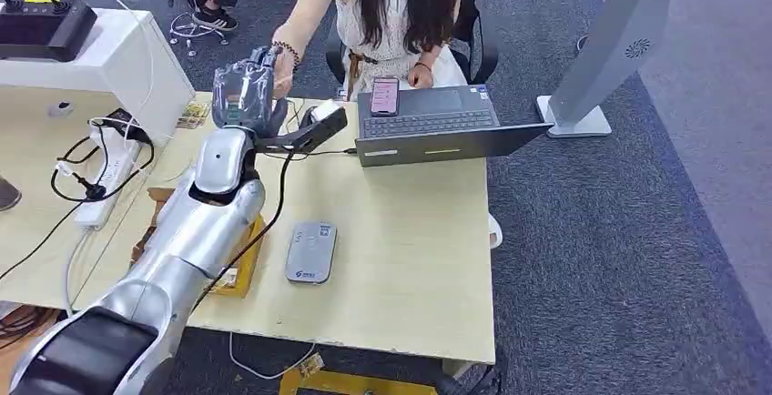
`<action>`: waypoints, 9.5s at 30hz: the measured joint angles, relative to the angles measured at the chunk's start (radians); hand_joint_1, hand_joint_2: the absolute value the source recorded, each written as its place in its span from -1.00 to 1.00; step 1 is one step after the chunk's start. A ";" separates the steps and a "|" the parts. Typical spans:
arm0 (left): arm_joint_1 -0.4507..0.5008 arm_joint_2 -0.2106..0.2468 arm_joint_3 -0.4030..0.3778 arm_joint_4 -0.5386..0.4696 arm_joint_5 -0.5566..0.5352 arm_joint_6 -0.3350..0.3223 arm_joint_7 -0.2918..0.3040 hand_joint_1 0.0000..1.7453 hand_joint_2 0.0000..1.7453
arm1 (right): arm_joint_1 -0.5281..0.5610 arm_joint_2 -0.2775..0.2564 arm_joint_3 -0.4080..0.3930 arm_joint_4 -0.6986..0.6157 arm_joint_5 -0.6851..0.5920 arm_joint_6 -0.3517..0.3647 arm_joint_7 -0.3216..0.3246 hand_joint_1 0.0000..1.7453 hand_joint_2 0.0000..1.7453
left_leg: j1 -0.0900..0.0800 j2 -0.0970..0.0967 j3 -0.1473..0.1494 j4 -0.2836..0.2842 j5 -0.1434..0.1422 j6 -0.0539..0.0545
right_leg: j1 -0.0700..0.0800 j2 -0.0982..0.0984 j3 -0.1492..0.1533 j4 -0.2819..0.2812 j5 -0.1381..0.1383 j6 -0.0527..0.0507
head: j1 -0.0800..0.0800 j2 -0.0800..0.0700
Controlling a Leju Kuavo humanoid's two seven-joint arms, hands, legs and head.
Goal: Pass the card to the sensor for recognition and then transmit it.
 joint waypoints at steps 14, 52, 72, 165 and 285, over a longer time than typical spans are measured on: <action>0.350 0.093 -0.068 -0.584 0.228 -0.053 -0.203 -1.00 1.00 | 0.037 -0.013 0.006 -0.001 -0.130 0.034 -0.101 -1.00 1.00 | -0.001 -0.003 -0.001 -0.001 -0.004 0.001 | -0.001 -0.002 0.000 -0.001 -0.005 0.001 | -0.001 0.000; 0.997 0.397 0.022 -0.914 0.241 -0.002 -0.214 -1.00 1.00 | 0.077 -0.019 -0.050 -0.030 -0.218 -0.061 -0.209 -1.00 1.00 | -0.001 -0.009 -0.001 -0.002 -0.006 0.000 | -0.001 -0.008 0.002 -0.001 -0.009 0.000 | -0.002 0.000; 0.994 0.367 0.088 -0.842 0.185 -0.009 -0.147 -1.00 1.00 | 0.078 -0.018 -0.055 -0.034 -0.199 -0.062 -0.198 -1.00 1.00 | -0.001 -0.009 -0.001 -0.002 -0.006 0.000 | -0.001 -0.009 0.002 -0.001 -0.009 0.000 | -0.001 0.000; 0.344 0.122 0.050 -0.633 0.006 0.045 -0.105 1.00 1.00 | 0.073 -0.027 0.042 -0.016 0.032 -0.159 -0.083 -1.00 1.00 | -0.002 -0.021 -0.004 0.000 0.001 0.001 | -0.002 -0.021 0.003 -0.001 -0.006 0.002 | -0.002 0.000; 1.105 0.310 0.622 -0.727 0.032 0.044 -0.481 -1.00 1.00 | 0.253 -0.227 0.094 0.084 0.097 0.192 -0.260 -1.00 1.00 | -0.005 -0.016 0.010 -0.003 -0.017 0.002 | -0.005 -0.016 0.015 -0.002 -0.024 0.001 | -0.005 0.000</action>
